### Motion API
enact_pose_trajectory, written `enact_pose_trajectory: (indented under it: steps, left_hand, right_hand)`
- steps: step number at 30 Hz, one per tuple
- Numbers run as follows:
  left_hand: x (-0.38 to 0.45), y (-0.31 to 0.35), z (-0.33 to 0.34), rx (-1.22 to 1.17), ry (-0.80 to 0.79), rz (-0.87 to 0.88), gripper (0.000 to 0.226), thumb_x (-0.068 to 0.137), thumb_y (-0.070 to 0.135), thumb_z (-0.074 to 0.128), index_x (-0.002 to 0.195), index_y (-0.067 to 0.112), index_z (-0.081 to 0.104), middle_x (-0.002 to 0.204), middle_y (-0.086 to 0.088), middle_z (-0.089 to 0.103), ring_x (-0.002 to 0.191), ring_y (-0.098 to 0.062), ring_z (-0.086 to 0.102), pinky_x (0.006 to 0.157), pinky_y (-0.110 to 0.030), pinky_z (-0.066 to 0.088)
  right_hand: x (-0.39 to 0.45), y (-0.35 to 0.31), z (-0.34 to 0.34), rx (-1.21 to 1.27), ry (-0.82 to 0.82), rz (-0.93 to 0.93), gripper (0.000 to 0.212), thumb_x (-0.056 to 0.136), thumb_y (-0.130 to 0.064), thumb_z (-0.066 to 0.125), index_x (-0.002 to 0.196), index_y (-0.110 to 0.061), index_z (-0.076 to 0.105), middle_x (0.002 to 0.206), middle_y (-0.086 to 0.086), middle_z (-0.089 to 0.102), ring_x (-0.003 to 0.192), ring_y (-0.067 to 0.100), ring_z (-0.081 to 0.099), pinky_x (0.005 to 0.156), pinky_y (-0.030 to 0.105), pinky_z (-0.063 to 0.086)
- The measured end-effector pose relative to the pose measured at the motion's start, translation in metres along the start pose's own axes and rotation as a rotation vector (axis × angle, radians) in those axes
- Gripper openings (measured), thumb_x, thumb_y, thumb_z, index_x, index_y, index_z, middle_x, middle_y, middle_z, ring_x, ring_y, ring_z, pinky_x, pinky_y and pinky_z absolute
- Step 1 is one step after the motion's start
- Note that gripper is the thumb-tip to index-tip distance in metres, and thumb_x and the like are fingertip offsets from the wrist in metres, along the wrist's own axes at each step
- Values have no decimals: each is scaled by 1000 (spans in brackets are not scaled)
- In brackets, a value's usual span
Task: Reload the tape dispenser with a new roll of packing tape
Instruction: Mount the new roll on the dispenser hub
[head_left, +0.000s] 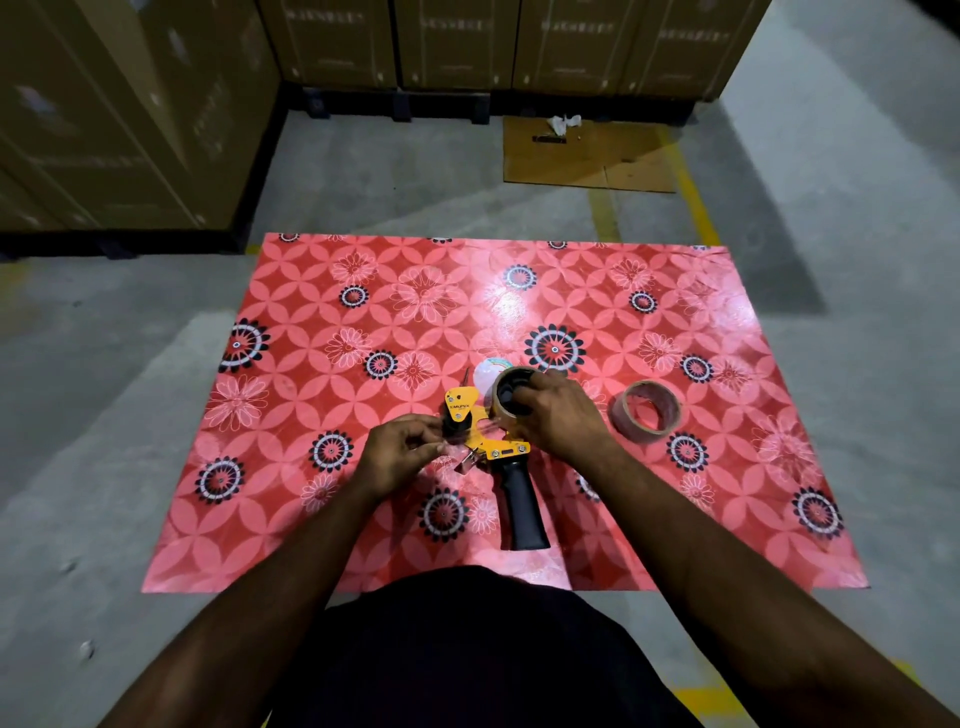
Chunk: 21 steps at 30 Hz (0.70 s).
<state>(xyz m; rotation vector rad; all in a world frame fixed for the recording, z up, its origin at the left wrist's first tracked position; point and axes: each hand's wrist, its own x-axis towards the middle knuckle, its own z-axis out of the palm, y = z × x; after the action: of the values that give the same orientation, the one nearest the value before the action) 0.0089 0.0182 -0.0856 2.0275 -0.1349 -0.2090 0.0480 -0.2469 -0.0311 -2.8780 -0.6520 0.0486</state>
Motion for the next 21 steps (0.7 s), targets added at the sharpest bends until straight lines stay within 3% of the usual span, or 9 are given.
enact_pose_trajectory:
  steps: [4, 7, 12, 14, 17, 21]
  left_hand:
    - [2, 3, -2, 32, -10, 36, 4, 79, 5, 78, 77, 4, 75, 105, -4, 72, 102, -15, 67, 85, -17, 49]
    - [5, 1, -7, 55, -71, 34, 5, 81, 2, 75, 79, 1, 72, 108, -4, 71, 104, -16, 67, 89, -27, 52]
    - [5, -4, -14, 23, -209, -7, 9, 85, 10, 71, 79, 8, 65, 113, -6, 73, 110, -21, 67, 93, -40, 54]
    - [6, -5, -15, 49, -213, -9, 8, 85, 19, 70, 80, 14, 67, 109, -7, 74, 108, -24, 67, 93, -46, 54]
    - [5, -5, -17, 55, -200, 4, 4, 84, 26, 72, 82, 22, 72, 111, 4, 73, 108, -9, 66, 95, -43, 54]
    - [7, -4, -20, 159, -114, 75, 4, 80, 22, 79, 81, 25, 77, 125, 5, 65, 117, -9, 59, 98, -38, 50]
  right_hand:
    - [4, 0, 1, -5, -42, -38, 36, 81, -25, 78, 116, -21, 73, 108, 8, 69, 97, 33, 64, 79, 41, 53]
    - [3, 9, 0, 96, -103, -46, 33, 81, -16, 78, 114, -17, 74, 111, 10, 64, 95, 33, 64, 72, 39, 53]
    - [7, 24, -10, 182, -235, -92, 26, 83, -10, 74, 109, -12, 75, 128, 10, 59, 109, 28, 63, 85, 35, 52]
    - [9, 25, -12, 169, -249, -97, 25, 84, -11, 73, 109, -11, 75, 126, 10, 60, 109, 30, 63, 86, 38, 52]
    - [8, 23, -11, 149, -242, -84, 26, 86, -15, 72, 112, -12, 75, 124, 9, 61, 108, 28, 63, 85, 41, 52]
    - [8, 23, -10, 112, -208, -79, 23, 88, -20, 72, 110, -15, 76, 112, 9, 61, 100, 27, 62, 80, 42, 52]
